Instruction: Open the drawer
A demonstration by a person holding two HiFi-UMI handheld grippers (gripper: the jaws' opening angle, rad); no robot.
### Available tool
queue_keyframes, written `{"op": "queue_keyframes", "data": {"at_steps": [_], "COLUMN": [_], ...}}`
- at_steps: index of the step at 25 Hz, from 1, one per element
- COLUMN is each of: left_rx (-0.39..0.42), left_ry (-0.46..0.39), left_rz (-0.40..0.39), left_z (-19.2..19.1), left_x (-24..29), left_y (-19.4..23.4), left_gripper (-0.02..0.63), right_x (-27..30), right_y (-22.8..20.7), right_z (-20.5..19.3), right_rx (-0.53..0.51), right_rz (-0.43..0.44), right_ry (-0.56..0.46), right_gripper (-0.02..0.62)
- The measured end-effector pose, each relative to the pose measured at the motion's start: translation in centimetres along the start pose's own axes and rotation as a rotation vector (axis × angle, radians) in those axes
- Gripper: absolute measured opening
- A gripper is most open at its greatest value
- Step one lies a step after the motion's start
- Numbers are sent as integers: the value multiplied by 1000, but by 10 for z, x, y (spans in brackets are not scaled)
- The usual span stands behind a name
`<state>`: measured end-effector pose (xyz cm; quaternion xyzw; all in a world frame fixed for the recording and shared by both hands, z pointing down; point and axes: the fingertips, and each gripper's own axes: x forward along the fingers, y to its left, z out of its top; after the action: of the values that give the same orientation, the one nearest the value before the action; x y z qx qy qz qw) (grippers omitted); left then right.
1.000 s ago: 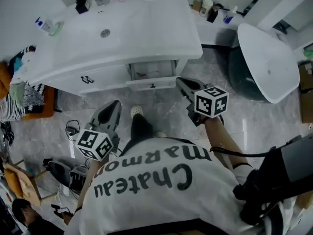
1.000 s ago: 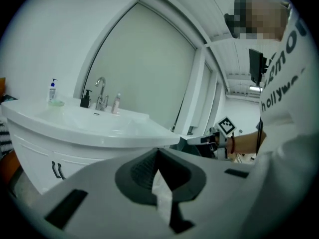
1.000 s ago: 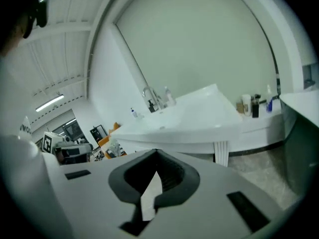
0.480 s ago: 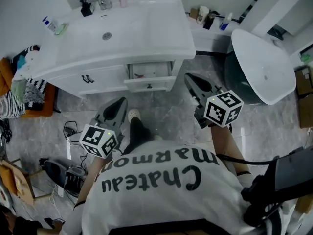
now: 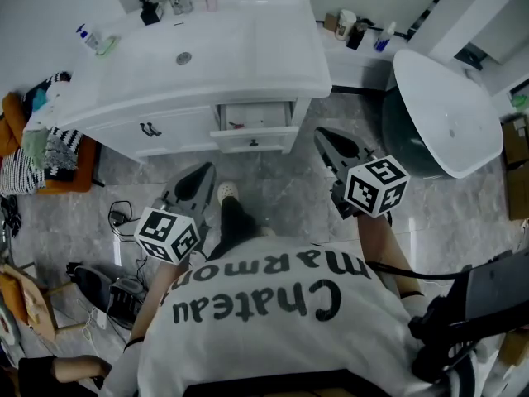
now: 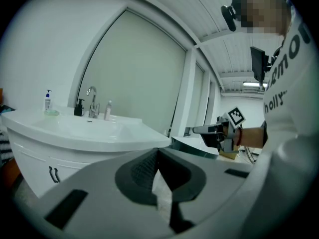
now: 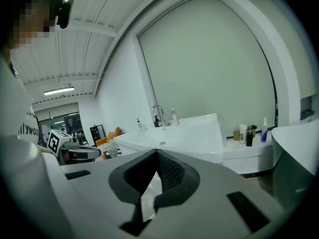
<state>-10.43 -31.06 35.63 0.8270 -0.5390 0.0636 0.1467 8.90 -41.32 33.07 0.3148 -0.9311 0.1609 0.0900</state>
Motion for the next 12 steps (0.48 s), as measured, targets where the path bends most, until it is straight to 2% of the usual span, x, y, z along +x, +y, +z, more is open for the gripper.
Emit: {"op": "queue_keyframes", "data": {"at_steps": [4,12], "left_rx": [-20,4], "left_ry": [4,17], "left_rz": [9,24], "left_z": [-5,-9], "left_x": [-1,1], "left_y": [2,-3], "left_gripper": [8,8], "right_x": [0,-4], "right_y": [-1,-4], "right_z": [-2,-2], "right_rx": [-8,-39], "right_rz": [-2,3], "right_ry": [-1,5], "right_gripper": [8,8]}}
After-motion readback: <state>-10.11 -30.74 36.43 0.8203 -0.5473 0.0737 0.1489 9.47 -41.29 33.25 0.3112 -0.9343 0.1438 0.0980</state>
